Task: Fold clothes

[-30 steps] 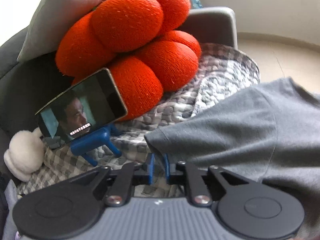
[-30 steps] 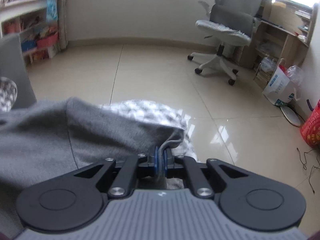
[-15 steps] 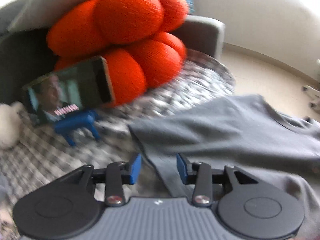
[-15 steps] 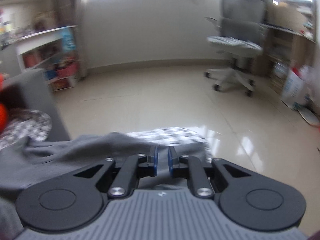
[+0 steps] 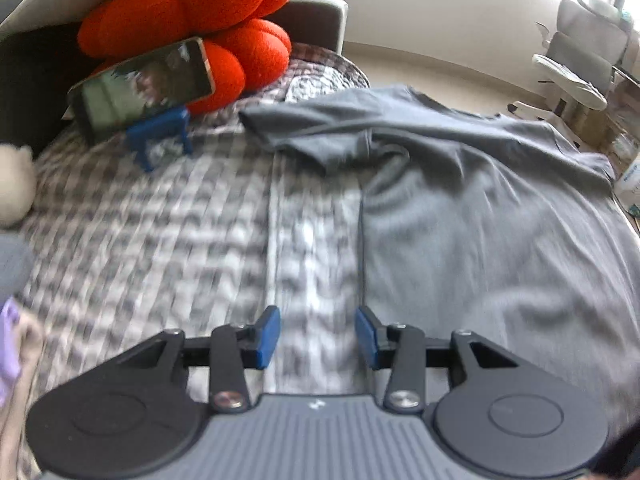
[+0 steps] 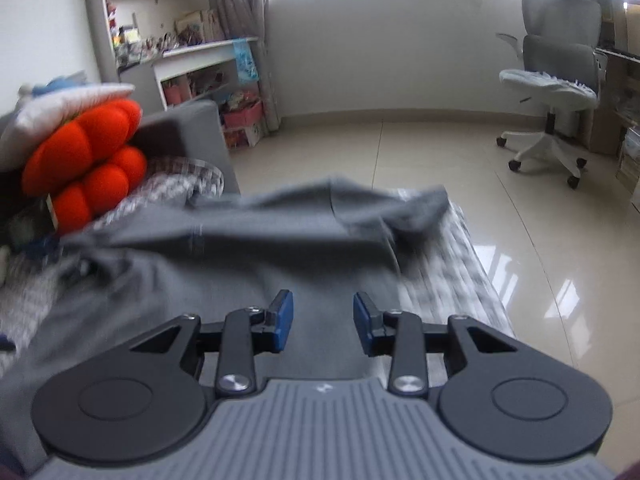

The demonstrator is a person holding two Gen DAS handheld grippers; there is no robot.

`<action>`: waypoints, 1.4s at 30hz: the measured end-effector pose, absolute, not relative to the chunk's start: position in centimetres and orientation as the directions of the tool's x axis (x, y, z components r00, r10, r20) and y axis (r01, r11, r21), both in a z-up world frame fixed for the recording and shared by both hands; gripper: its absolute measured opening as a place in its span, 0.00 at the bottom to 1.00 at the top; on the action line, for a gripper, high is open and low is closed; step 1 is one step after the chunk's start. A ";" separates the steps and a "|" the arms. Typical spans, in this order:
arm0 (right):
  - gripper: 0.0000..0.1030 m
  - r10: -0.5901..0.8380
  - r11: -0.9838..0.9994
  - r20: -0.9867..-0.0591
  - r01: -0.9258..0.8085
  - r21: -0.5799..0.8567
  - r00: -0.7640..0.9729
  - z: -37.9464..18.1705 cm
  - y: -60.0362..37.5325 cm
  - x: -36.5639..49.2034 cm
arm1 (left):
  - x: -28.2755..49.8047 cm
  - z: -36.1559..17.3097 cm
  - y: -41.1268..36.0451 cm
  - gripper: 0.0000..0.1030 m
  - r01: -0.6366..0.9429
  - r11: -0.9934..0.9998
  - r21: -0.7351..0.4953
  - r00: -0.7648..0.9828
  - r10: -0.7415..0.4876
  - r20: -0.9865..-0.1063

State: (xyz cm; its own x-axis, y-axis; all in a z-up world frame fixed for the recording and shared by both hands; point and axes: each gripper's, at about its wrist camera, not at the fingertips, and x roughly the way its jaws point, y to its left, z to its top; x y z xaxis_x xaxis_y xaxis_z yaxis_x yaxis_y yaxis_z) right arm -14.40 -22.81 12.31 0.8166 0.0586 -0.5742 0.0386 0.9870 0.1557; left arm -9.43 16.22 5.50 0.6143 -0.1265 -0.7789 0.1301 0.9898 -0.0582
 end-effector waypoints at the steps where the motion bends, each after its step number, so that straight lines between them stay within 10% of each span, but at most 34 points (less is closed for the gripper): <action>1: 0.36 0.066 0.986 -0.576 0.036 0.163 0.815 12.0 -22.7 -15.6 | -10.2 5.5 16.4 0.41 0.133 0.989 -0.069 0.613 -0.137 -0.778; 15: 0.36 0.208 0.975 -0.635 -0.208 0.075 0.744 9.8 -19.1 -24.9 | -14.9 4.5 16.9 0.41 0.170 0.954 -0.248 0.600 -0.300 -0.741; 23: 0.36 0.032 0.995 -0.717 -0.087 -0.041 0.696 6.3 -18.7 -23.7 | -14.7 3.2 15.6 0.40 0.193 0.938 -0.287 0.589 -0.345 -0.731; 25: 0.35 0.045 0.998 -0.713 -0.070 -0.006 0.700 6.3 -19.0 -23.6 | -14.8 3.2 15.2 0.39 0.204 0.939 -0.276 0.593 -0.343 -0.729; 28: 0.04 0.062 0.998 -0.711 -0.055 0.033 0.701 6.3 -19.1 -23.7 | -14.7 3.1 14.5 0.11 0.200 0.946 -0.256 0.591 -0.325 -0.738; 37: 0.03 0.202 0.955 -0.576 -0.030 0.294 0.792 13.6 -21.9 -29.9 | -18.5 8.8 15.0 0.07 0.199 0.943 -0.266 0.614 -0.332 -0.716; 42: 0.03 0.120 0.948 -0.679 0.121 0.296 0.725 9.9 -24.1 -30.2 | -18.1 5.1 14.0 0.07 0.159 0.963 -0.219 0.545 -0.271 -0.793</action>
